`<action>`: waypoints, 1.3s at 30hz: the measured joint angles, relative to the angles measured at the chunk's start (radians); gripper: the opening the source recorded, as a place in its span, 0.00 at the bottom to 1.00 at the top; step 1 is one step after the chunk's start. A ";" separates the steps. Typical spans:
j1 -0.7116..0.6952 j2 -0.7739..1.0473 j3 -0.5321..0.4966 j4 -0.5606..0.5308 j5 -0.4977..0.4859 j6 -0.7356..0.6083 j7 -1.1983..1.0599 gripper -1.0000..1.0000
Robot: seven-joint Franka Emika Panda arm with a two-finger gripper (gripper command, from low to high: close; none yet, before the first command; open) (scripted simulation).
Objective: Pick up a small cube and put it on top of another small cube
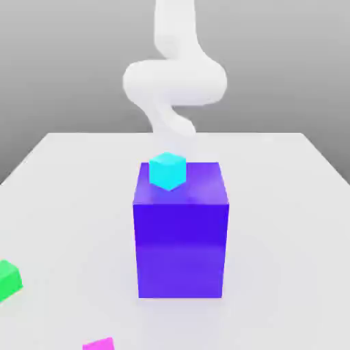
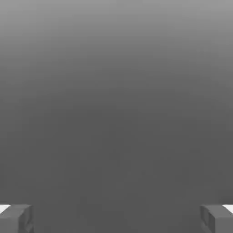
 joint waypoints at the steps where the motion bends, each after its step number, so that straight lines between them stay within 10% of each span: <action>1: 0.013 0.039 -0.018 0.002 0.011 0.009 -0.026 0.50; 20: 0.091 0.731 -0.204 0.045 0.240 0.168 -0.504 0.50; 35: 0.004 1.236 -0.178 0.090 0.237 0.389 -0.701 0.50; 36: -0.005 1.261 -0.167 0.096 0.246 0.407 -0.708 0.00; 39: -0.005 1.261 -0.167 0.096 0.246 0.407 -0.708 0.00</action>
